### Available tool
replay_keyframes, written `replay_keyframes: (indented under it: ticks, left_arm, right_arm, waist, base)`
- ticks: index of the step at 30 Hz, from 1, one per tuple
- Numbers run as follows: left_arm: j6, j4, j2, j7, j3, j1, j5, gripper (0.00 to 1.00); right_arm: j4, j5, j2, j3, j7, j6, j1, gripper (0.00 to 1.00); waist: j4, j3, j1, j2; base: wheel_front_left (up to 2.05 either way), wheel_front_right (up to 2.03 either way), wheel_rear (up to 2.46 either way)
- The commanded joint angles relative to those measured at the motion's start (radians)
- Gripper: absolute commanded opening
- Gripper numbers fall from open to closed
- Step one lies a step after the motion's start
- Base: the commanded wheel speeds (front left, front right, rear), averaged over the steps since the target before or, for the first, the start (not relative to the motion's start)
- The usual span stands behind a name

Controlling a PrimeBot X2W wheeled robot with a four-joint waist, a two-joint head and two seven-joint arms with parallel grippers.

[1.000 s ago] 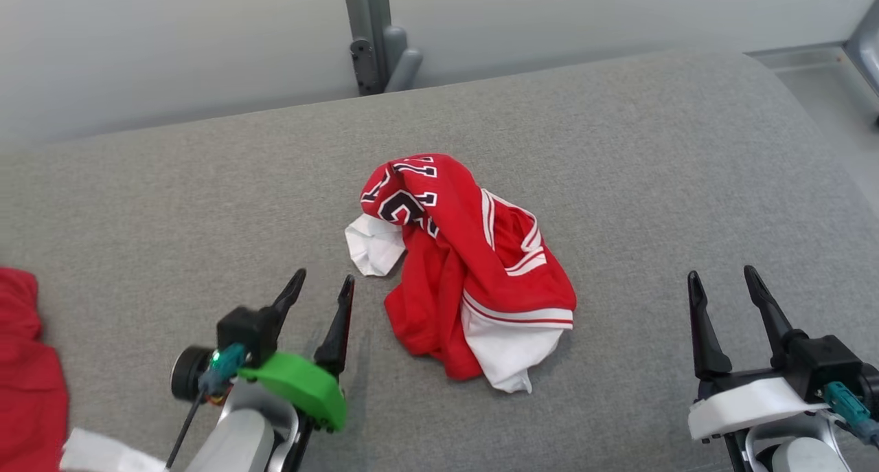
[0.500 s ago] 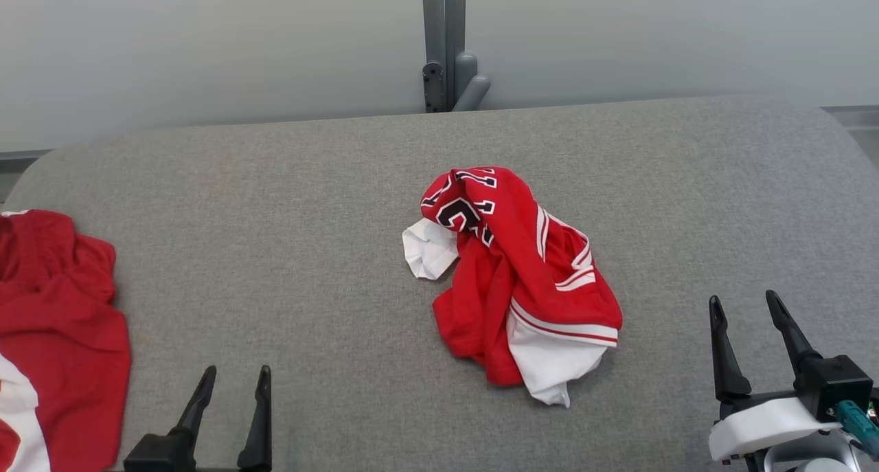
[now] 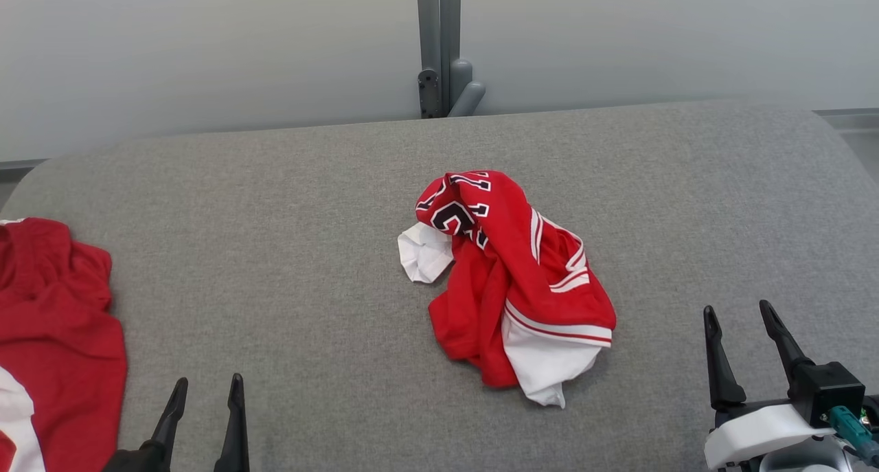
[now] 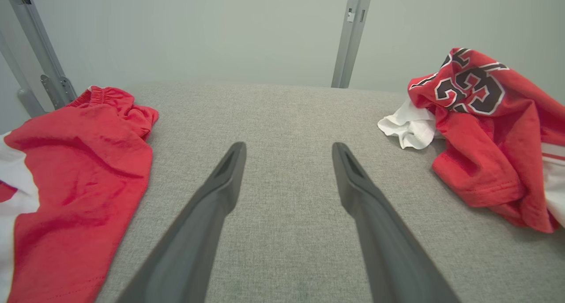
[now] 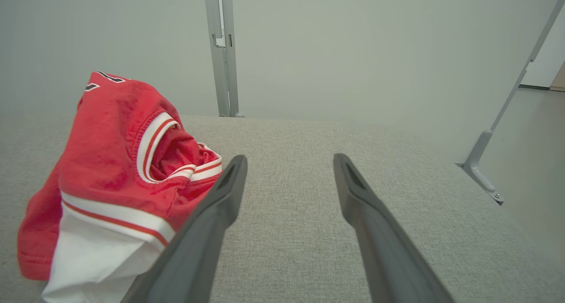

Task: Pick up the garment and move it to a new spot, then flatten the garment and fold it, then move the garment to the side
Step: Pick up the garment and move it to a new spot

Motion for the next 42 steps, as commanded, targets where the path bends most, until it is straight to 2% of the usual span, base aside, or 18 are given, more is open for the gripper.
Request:
replay_keyframes:
  ticks: [1, 12, 29, 38, 42]
  left_arm:
    - [-0.008, 0.0, -0.003, 0.0, 0.012, 0.008, 0.013, 1.0]
    - [-0.027, 0.007, -0.022, 0.0, 0.038, 0.0, 0.038, 1.0]
    - [-0.029, -0.001, -0.024, 0.0, 0.024, 0.0, 0.036, 1.0]
    - [-0.029, -0.031, -0.029, 0.0, 0.005, -0.013, 0.029, 1.0]
    - [-0.029, -0.049, -0.034, 0.0, -0.007, -0.021, 0.023, 1.0]
  right_arm:
    - [0.001, 0.007, 0.003, 0.004, -0.004, 0.0, 0.008, 1.0]
    - [0.009, 0.016, 0.004, 0.006, -0.004, 0.0, 0.007, 1.0]
    - [0.004, 0.022, 0.006, 0.017, -0.004, 0.0, 0.005, 1.0]
    - [-0.039, 0.036, 0.007, 0.06, -0.004, 0.0, -0.012, 1.0]
    - [-0.024, 0.062, -0.001, 0.117, -0.004, 0.0, -0.004, 1.0]
  waist:
    - [-0.006, 0.001, 0.0, 0.004]
    - [-0.014, 0.0, 0.0, 0.004]
    - [-0.013, -0.006, 0.0, 0.004]
    - [-0.02, -0.002, 0.0, 0.004]
    - [-0.025, -0.001, 0.0, 0.004]
  base:
    - [0.0, 0.0, 0.0]
    - [0.0, 0.0, 0.0]
    - [0.0, 0.0, 0.0]
    - [0.0, 0.0, 0.0]
    - [0.0, 0.0, 0.0]
